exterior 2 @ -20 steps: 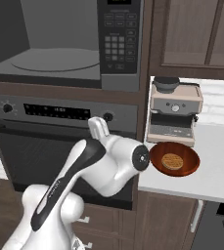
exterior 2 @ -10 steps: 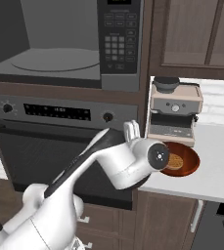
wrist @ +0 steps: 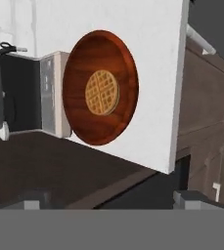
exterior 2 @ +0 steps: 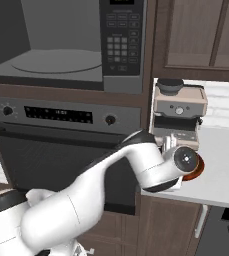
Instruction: Open the microwave, place the bowl with waffle inside the microwave, then close the microwave door and turn it on.
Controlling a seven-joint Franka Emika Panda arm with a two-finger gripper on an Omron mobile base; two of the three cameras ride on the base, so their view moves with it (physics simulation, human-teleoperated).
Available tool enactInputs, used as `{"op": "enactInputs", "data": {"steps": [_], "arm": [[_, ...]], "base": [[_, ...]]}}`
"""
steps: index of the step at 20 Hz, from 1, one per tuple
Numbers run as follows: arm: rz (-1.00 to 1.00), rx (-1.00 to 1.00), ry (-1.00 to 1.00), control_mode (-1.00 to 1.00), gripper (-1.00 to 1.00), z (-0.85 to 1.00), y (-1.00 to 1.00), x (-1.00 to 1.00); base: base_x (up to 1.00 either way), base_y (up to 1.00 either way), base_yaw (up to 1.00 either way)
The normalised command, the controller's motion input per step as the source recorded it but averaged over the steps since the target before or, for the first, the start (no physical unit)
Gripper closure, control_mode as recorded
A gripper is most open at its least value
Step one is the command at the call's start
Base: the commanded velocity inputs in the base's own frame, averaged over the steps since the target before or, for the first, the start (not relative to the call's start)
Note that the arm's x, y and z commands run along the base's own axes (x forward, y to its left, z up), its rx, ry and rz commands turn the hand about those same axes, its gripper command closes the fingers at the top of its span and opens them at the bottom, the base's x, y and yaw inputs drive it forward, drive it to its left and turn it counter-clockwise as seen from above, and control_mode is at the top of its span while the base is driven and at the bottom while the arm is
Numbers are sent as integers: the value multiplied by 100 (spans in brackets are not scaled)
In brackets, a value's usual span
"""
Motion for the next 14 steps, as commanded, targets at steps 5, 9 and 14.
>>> {"op": "enactInputs", "data": {"steps": [5, 9, 14], "arm": [[-20, 4, 4, -100, -100, -58, -76, 31], [-4, 12, 6, -100, -100, -39, -54, 35], [1, 14, 3, -100, -100, -27, -42, 14]], "base": [[0, 0, 0], [0, 0, 0], [0, 0, 0]]}}
